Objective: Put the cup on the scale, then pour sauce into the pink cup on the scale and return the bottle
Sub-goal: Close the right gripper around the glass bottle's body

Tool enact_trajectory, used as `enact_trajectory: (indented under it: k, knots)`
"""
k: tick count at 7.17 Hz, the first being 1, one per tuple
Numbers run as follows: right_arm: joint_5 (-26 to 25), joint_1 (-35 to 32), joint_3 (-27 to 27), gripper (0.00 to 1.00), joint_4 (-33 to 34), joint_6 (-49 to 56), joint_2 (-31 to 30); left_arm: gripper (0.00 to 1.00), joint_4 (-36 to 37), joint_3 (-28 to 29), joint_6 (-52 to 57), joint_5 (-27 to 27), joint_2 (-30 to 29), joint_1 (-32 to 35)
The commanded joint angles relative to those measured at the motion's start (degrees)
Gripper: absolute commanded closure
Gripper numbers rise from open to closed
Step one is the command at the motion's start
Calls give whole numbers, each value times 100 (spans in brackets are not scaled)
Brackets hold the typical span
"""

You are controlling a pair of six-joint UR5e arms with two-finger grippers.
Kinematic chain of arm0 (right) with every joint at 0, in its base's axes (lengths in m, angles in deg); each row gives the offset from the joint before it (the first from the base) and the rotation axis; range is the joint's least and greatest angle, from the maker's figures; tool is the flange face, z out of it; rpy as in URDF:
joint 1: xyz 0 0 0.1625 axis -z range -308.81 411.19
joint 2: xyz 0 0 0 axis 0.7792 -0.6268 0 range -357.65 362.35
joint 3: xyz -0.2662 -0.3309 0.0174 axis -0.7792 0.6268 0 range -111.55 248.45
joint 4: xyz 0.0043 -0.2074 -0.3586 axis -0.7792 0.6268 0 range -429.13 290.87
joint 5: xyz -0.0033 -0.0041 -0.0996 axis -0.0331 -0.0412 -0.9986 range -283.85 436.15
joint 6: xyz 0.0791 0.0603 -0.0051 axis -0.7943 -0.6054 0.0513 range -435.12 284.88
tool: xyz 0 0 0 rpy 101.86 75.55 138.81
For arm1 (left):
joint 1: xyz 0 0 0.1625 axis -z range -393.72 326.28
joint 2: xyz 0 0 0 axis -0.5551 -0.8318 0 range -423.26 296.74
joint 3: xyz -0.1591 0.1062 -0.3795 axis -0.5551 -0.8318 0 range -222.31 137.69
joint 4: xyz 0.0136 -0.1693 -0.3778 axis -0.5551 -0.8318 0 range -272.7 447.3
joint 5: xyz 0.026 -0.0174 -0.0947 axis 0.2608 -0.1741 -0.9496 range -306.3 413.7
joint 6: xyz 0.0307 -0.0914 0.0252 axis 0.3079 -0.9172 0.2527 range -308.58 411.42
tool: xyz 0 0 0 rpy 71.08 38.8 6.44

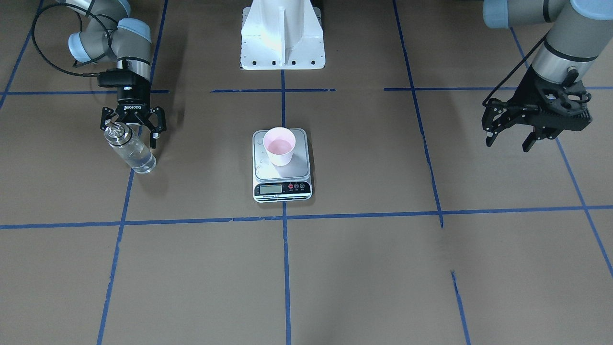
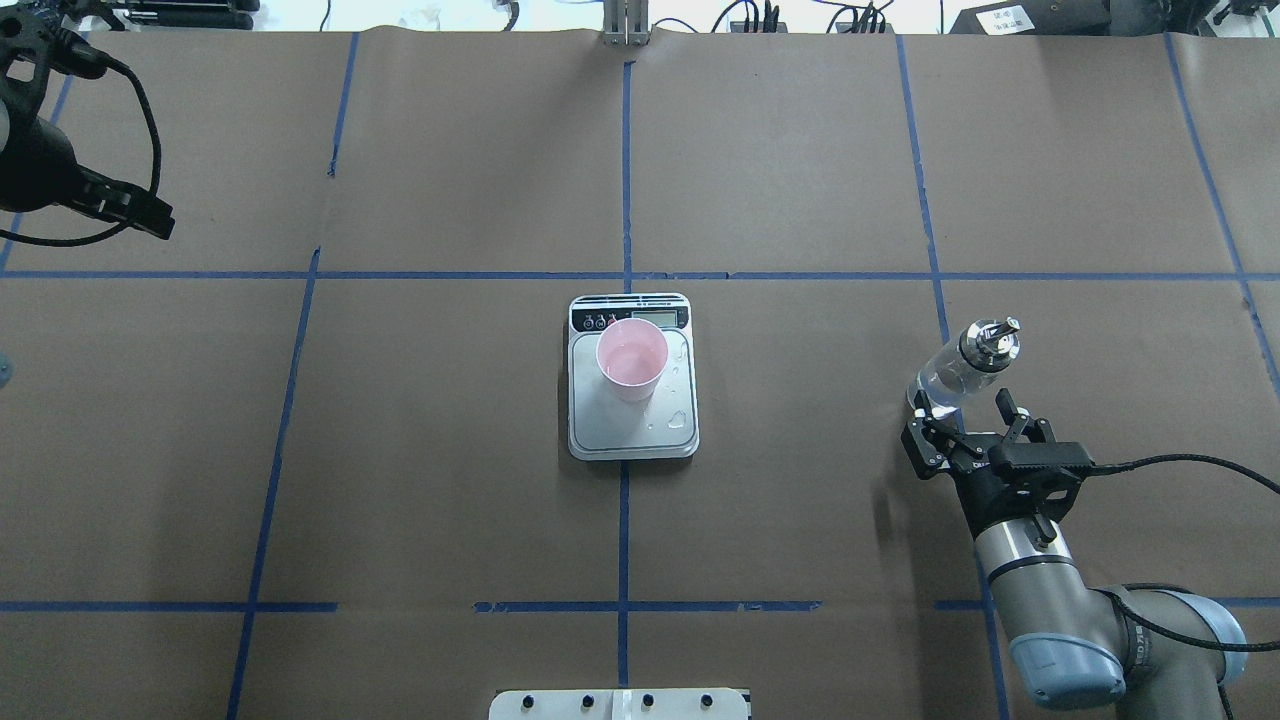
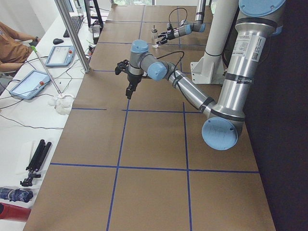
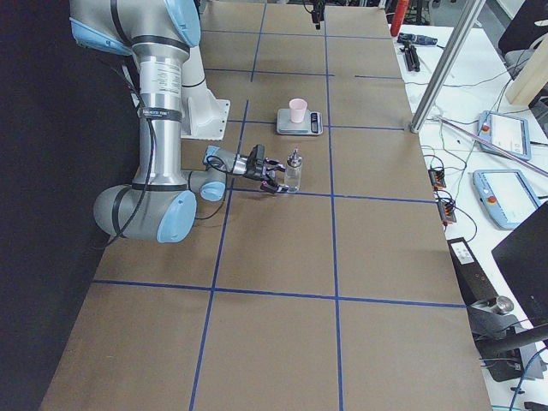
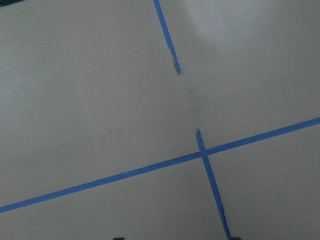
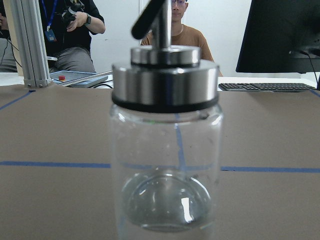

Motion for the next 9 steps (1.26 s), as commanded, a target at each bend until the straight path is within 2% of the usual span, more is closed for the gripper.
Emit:
enact_trajectory:
  k: [1,3,7,9]
  knots:
    - [42,-97,20,0,-9,101,18,25,0,-2,0,0,-3,0]
    - [68,-176,125,0,-9,110,254,25,0,-2,0,9,-3,0]
    - [183,-317,222,0,-17,145,273,25,9,-2,-9,9,-12,0]
    - [183,-343,240,10,-9,145,422,25,9,7,-9,9,-21,-9]
